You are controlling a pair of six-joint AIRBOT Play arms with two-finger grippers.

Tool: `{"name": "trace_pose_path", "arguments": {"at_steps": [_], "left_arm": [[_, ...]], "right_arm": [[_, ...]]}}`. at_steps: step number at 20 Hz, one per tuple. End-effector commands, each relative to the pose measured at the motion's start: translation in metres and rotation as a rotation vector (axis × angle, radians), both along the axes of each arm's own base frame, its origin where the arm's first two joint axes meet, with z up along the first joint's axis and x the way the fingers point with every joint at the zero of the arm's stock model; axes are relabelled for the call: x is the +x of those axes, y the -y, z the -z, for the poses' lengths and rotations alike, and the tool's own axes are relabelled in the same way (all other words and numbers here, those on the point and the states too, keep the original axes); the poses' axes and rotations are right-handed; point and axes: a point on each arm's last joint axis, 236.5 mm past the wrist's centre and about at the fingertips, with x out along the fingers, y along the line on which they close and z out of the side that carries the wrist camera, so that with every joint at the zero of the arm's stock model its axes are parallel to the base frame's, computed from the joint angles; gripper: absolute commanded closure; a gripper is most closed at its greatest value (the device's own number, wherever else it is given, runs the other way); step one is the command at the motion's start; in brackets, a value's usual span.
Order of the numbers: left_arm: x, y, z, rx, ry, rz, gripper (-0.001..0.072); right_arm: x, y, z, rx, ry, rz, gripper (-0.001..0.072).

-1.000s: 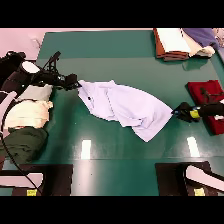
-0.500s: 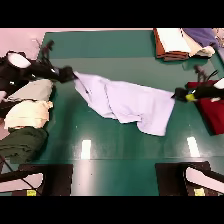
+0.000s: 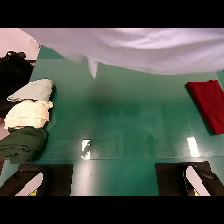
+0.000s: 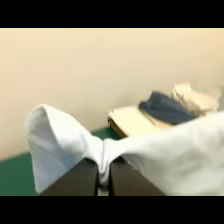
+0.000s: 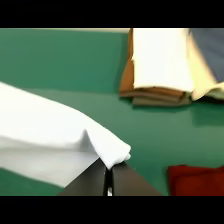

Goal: Fold the shirts.

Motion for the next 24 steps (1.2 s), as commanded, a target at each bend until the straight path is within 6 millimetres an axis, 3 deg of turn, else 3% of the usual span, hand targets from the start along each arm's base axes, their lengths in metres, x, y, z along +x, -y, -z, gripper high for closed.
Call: {"name": "trace_pose_path", "arguments": {"at_steps": [1, 2, 4, 6, 7, 9, 11, 14, 16, 17, 19, 20, 21, 24], "left_arm": [[-0.059, -0.01, -0.046, 0.018, 0.168, -0.052, 0.0681], [-0.056, -0.012, -0.043, 0.027, 0.155, -0.064, 0.0681], [-0.023, -0.013, -0.017, 0.025, 0.05, -0.065, 0.0681], [0.027, -0.009, 0.04, 0.052, -0.143, -0.047, 0.068], [0.051, -0.006, 0.077, 0.058, -0.268, -0.032, 0.068], [0.095, 0.0, 0.163, 0.093, -0.526, 0.011, 0.068], [0.13, 0.001, 0.256, 0.108, -0.774, 0.033, 0.068], [0.156, 0.002, 0.398, 0.098, -1.109, 0.044, 0.0679], [0.173, -0.002, 0.469, 0.073, -1.218, 0.01, 0.0678], [0.182, -0.005, 0.49, 0.064, -1.243, -0.007, 0.0678], [0.202, -0.014, 0.504, 0.035, -1.238, -0.048, 0.0648], [0.211, -0.021, 0.496, 0.011, -1.213, -0.073, 0.0299], [0.216, -0.031, 0.485, -0.02, -1.204, -0.096, 0.009], [0.198, -0.07, 0.46, -0.027, -1.246, -0.111, 0.0104]], "right_arm": [[-0.04, -0.002, -0.036, -0.041, 0.055, 0.051, 0.0697], [-0.039, -0.003, -0.035, -0.03, 0.038, 0.045, 0.0697], [-0.029, -0.007, -0.024, 0.0, -0.021, 0.015, 0.0698], [-0.006, -0.012, 0.007, 0.064, -0.13, -0.029, 0.0698], [0.007, -0.015, 0.03, 0.092, -0.207, -0.054, 0.0698], [0.032, -0.026, 0.095, 0.165, -0.407, -0.104, 0.0698], [0.051, -0.027, 0.177, 0.205, -0.63, -0.093, 0.0697], [0.06, -0.017, 0.283, 0.197, -0.897, -0.023, 0.0697], [0.078, -0.019, 0.33, 0.246, -0.966, -0.02, 0.0697], [0.09, -0.022, 0.343, 0.274, -0.966, -0.021, 0.0696], [0.118, -0.027, 0.352, 0.325, -0.933, -0.028, 0.0682], [0.13, -0.027, 0.348, 0.344, -0.915, -0.032, 0.05], [0.138, -0.024, 0.341, 0.353, -0.902, -0.034, 0.0373], [0.136, -0.018, 0.314, 0.335, -0.887, -0.075, 0.0378]]}}
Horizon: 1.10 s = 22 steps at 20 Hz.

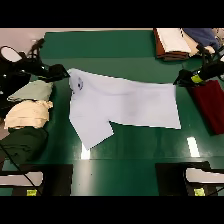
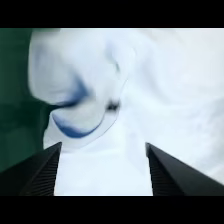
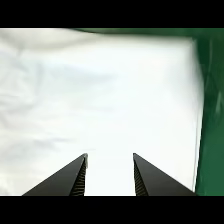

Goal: Fold the shirts.

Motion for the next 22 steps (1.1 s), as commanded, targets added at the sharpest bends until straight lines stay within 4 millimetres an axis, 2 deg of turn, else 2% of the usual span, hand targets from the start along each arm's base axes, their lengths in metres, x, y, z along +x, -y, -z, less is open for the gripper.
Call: {"name": "trace_pose_path", "arguments": {"at_steps": [1, 2, 4, 6, 9, 11, 13, 16, 19, 20, 21, 22], "left_arm": [[-0.023, -0.04, -0.001, 0.012, -0.088, -0.03, 0.0171], [-0.038, -0.052, 0.008, 0.029, -0.128, -0.044, 0.0168], [-0.068, -0.056, 0.037, 0.021, -0.203, -0.072, 0.0168], [-0.106, -0.047, 0.079, -0.006, -0.306, -0.085, 0.0168], [-0.143, -0.032, 0.129, -0.069, -0.412, -0.12, 0.0168], [-0.149, -0.018, 0.143, -0.135, -0.412, -0.132, 0.0169], [-0.148, -0.005, 0.147, -0.195, -0.39, -0.137, 0.0169], [-0.158, 0.021, 0.158, -0.161, -0.395, -0.074, 0.0168], [-0.159, 0.047, 0.159, -0.142, -0.382, -0.034, 0.0182], [-0.161, 0.051, 0.158, -0.142, -0.386, -0.019, 0.037], [-0.161, 0.052, 0.156, -0.144, -0.388, -0.011, 0.0526], [-0.158, 0.052, 0.152, -0.144, -0.38, -0.007, 0.0637]], "right_arm": [[-0.002, 0.003, -0.015, 0.013, 0.018, -0.035, 0.0379], [-0.009, 0.004, -0.019, 0.008, 0.028, -0.037, 0.0379], [-0.025, 0.003, -0.021, -0.003, 0.051, -0.039, 0.0379], [-0.039, 0.0, -0.021, -0.005, 0.068, -0.028, 0.038], [-0.056, -0.004, -0.019, -0.007, 0.077, -0.02, 0.0381], [-0.065, -0.006, -0.02, -0.009, 0.082, -0.019, 0.0404], [-0.068, -0.006, -0.025, -0.012, 0.094, -0.019, 0.0404], [-0.07, -0.007, -0.033, -0.017, 0.118, -0.019, 0.0404], [-0.074, -0.006, -0.042, -0.026, 0.141, -0.017, 0.0404], [-0.078, -0.002, -0.045, -0.027, 0.138, -0.007, 0.0404], [-0.083, 0.004, -0.045, -0.028, 0.124, 0.004, 0.0404], [-0.092, 0.015, -0.042, -0.035, 0.092, 0.021, 0.0404]]}}
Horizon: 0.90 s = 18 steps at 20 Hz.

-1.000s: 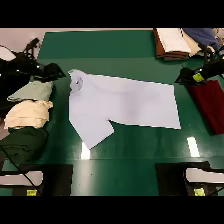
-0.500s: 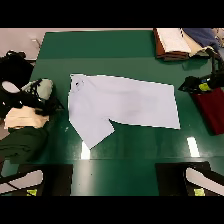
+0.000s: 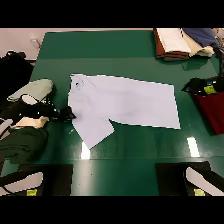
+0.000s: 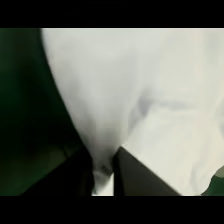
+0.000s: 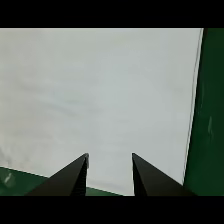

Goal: Fold the shirts.

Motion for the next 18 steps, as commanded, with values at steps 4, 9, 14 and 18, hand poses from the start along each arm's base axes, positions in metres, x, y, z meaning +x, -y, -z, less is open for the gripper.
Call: {"name": "trace_pose_path", "arguments": {"at_steps": [4, 9, 14, 18], "left_arm": [[0.025, 0.01, -0.043, 0.0, 0.13, 0.027, 0.0679], [0.038, 0.008, -0.071, 0.014, 0.213, 0.039, 0.0679], [0.038, 0.008, -0.071, 0.013, 0.212, 0.037, 0.0679], [0.037, 0.008, -0.071, 0.009, 0.201, 0.023, 0.0679]], "right_arm": [[-0.067, 0.061, 0.048, 0.043, -0.22, 0.182, 0.0401], [-0.138, 0.065, 0.158, 0.254, -0.43, 0.423, 0.0255], [-0.127, 0.017, 0.203, 0.503, -0.448, 0.452, 0.0268], [-0.083, 0.005, 0.206, 0.484, -0.349, 0.434, 0.0324]]}}
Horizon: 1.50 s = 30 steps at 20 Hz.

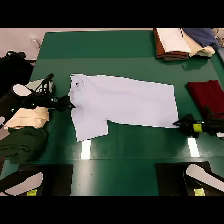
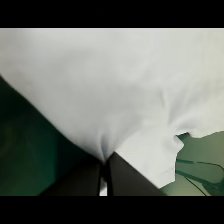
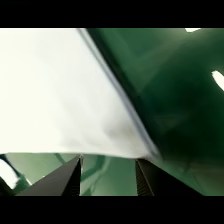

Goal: Fold the shirts.

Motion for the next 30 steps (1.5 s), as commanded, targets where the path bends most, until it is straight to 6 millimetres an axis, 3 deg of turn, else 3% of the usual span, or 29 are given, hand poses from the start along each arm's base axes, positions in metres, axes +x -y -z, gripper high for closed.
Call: {"name": "trace_pose_path", "arguments": {"at_steps": [1, 2, 3, 5, 7, 8, 10, 12, 15, 16, 18, 20, 21, 23, 24, 25, 26, 28, 30], "left_arm": [[0.0, 0.0, -0.001, -0.003, -0.003, -0.008, 0.0679], [0.0, 0.0, -0.001, -0.003, -0.004, -0.009, 0.0679], [0.0, 0.0, -0.001, -0.005, -0.005, -0.01, 0.0679], [0.001, 0.001, -0.005, -0.009, -0.004, -0.006, 0.068], [0.006, 0.002, -0.032, -0.008, 0.061, 0.007, 0.0681], [0.012, 0.001, -0.06, -0.001, 0.137, 0.008, 0.0681], [0.018, -0.002, -0.141, 0.015, 0.329, 0.005, 0.068], [0.008, -0.003, -0.249, 0.035, 0.592, 0.015, 0.068], [-0.043, -0.012, -0.414, 0.083, 1.001, -0.016, 0.0681], [-0.07, -0.016, -0.464, 0.104, 1.129, -0.033, 0.068], [-0.119, -0.021, -0.538, 0.126, 1.333, -0.066, 0.0681], [-0.158, -0.032, -0.585, 0.152, 1.479, -0.128, 0.0681], [-0.168, -0.041, -0.601, 0.161, 1.53, -0.174, 0.0682], [-0.178, -0.048, -0.621, 0.165, 1.609, -0.221, 0.0682], [-0.176, -0.049, -0.62, 0.166, 1.606, -0.221, 0.0682], [-0.158, -0.048, -0.609, 0.175, 1.557, -0.209, 0.0682], [-0.134, -0.046, -0.586, 0.192, 1.471, -0.182, 0.0681], [-0.072, -0.04, -0.523, 0.201, 1.235, -0.117, 0.068], [-0.014, -0.027, -0.446, 0.167, 0.98, -0.038, 0.068]], "right_arm": [[0.034, -0.004, 0.01, -0.074, 0.08, -0.002, 0.0403], [0.042, -0.006, 0.007, -0.1, 0.104, -0.028, 0.0413], [0.052, -0.01, 0.001, -0.117, 0.131, -0.061, 0.0481], [0.068, -0.018, -0.015, -0.134, 0.182, -0.125, 0.0698], [0.087, -0.026, -0.05, -0.169, 0.273, -0.205, 0.0696], [0.097, -0.027, -0.076, -0.205, 0.338, -0.242, 0.0696], [0.118, -0.026, -0.152, -0.304, 0.522, -0.293, 0.0696], [0.128, -0.023, -0.254, -0.427, 0.753, -0.297, 0.0696], [0.104, -0.019, -0.413, -0.641, 1.086, -0.238, 0.0696], [0.088, -0.019, -0.454, -0.707, 1.168, -0.217, 0.0696], [0.055, -0.019, -0.518, -0.829, 1.284, -0.174, 0.0696], [0.029, -0.019, -0.553, -0.914, 1.323, -0.141, 0.0696], [0.02, -0.016, -0.565, -0.95, 1.327, -0.117, 0.0697], [0.011, -0.01, -0.579, -0.989, 1.307, -0.075, 0.0697], [0.009, -0.007, -0.581, -1.003, 1.291, -0.076, 0.0697], [0.011, -0.004, -0.582, -0.995, 1.275, -0.074, 0.0698], [0.016, -0.004, -0.581, -0.969, 1.264, -0.083, 0.0698], [0.037, -0.002, -0.567, -0.898, 1.225, -0.137, 0.0698], [0.072, 0.003, -0.521, -0.761, 1.106, -0.195, 0.0698]]}}
